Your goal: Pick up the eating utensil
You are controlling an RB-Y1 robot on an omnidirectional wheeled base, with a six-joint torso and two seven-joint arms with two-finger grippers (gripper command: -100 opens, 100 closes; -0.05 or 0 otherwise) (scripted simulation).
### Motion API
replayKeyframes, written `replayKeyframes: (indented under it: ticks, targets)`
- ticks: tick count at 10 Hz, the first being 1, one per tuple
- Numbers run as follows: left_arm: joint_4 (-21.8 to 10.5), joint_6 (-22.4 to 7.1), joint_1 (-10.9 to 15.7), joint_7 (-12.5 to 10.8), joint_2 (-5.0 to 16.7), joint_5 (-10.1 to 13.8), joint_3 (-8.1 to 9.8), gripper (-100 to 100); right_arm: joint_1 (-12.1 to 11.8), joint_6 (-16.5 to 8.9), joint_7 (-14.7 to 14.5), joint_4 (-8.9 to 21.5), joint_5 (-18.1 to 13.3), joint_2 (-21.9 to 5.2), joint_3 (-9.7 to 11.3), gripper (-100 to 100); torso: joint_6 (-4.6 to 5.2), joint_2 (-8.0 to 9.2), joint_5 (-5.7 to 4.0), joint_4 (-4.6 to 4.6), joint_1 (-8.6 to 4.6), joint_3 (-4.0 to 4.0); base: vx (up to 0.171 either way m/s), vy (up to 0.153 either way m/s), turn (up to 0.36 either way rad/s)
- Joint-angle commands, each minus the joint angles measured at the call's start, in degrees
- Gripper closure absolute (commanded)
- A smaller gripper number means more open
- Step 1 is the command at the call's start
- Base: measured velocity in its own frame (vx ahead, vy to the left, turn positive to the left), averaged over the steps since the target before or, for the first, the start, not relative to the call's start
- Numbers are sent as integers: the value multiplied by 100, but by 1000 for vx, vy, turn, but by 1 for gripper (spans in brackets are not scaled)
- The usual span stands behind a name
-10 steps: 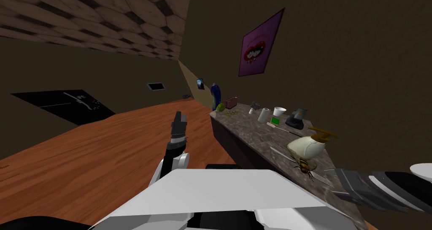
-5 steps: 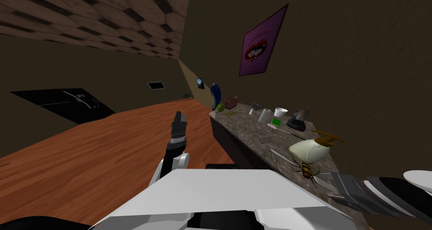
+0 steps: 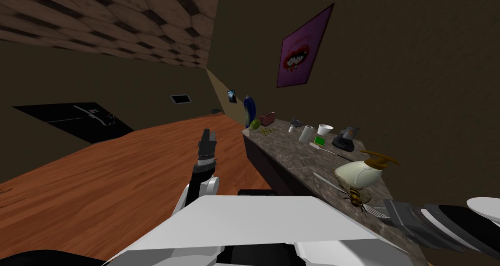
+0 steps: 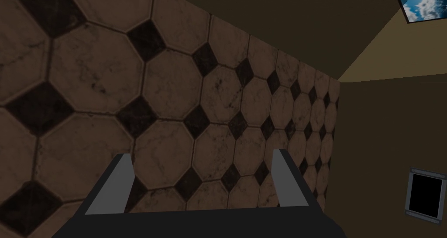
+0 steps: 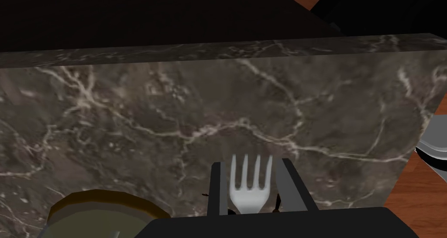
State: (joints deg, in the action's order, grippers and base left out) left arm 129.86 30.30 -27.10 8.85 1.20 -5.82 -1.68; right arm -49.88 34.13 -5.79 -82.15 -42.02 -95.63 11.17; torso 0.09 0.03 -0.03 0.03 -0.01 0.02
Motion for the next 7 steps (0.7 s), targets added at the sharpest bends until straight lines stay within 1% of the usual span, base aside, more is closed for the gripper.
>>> replayKeyframes:
  ticks: [1, 2, 3, 5, 6, 7]
  targets:
    - [0, 0, 0, 0, 0, 0, 0, 0, 0, 0, 0, 0, 0, 0, 0, 100, 0, 0, 0, 0, 0, 0, 0, 0, 0]
    - [0, 0, 0, 0, 0, 0, 0, 0, 0, 0, -1, 0, 0, 0, 0, 0, 0, 0, 0, 0, 0, 0, 0, 0, 0]
    - [0, 0, 0, 0, 0, 0, 0, 0, -42, 155, -101, 128, 166, -109, -84, 100, 0, 0, 1, 0, 0, 0, -13, 29, -19]
    - [0, 0, 0, 0, 0, 0, 0, 0, -103, 343, -227, 279, 372, -239, -189, 100, 3, 8, 9, 2, 19, 5, -30, 42, -23]
    - [0, 0, 0, 0, 0, 0, 0, 0, -64, 265, -165, 224, 295, -203, -143, 100, 3, 12, 10, 3, 20, 7, -13, 14, -5]
    - [0, 0, 0, 0, 0, 0, 0, 0, -61, 288, -173, 237, 304, -209, -146, 0, 3, 9, 5, 3, 14, 6, 0, 0, 0]
